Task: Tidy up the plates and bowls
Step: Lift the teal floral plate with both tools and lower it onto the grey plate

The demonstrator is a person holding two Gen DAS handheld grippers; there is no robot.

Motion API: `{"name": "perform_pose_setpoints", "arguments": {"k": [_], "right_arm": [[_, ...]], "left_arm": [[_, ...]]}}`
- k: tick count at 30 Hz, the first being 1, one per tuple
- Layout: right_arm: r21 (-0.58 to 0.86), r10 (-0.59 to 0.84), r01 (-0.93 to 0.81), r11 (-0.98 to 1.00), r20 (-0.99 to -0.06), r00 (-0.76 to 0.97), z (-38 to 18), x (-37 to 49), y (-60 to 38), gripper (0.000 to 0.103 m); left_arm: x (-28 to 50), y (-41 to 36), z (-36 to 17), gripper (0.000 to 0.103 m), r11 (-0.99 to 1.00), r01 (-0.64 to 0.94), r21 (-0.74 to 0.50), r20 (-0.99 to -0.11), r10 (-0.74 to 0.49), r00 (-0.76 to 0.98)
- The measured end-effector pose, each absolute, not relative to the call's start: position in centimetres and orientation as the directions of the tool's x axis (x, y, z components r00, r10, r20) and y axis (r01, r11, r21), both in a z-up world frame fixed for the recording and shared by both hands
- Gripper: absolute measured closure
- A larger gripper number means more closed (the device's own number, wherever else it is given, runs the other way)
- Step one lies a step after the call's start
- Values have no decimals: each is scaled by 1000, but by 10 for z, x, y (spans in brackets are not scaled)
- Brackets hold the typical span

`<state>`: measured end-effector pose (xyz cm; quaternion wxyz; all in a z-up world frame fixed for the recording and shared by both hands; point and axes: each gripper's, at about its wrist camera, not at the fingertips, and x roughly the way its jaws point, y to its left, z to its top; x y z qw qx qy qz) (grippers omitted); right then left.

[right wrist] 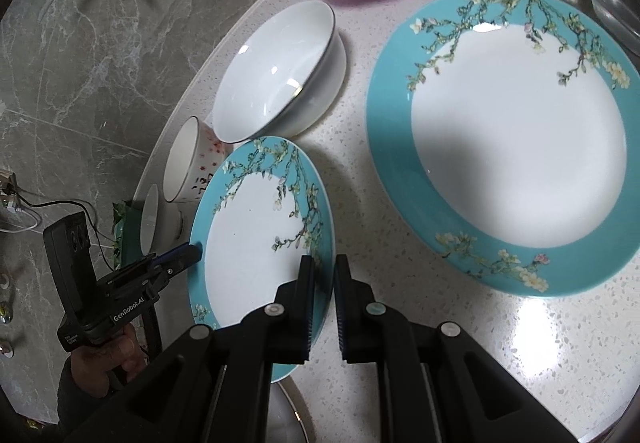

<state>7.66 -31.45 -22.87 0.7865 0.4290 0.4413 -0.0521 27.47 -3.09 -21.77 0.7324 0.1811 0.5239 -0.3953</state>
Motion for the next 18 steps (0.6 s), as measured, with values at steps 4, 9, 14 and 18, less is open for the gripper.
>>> {"name": "perform_pose_setpoints", "arguments": {"k": [4, 9, 14, 18], "right_arm": [[629, 299, 443, 639, -733, 611, -218, 71, -307, 91], [634, 313, 417, 652, -725, 613, -210, 68, -291, 91], [638, 336, 388, 665, -719, 608, -204, 63, -269, 91], [638, 356, 367, 677, -720, 596, -202, 60, -251, 91]], "left_arm": [[261, -15, -204, 90, 630, 761, -156, -901, -406, 151], [240, 13, -188, 90, 650, 742, -162, -892, -419, 173], [223, 48, -181, 90, 674, 720, -166, -888, -419, 187], [205, 78, -180, 90, 694, 699, -173, -888, -417, 194]]}}
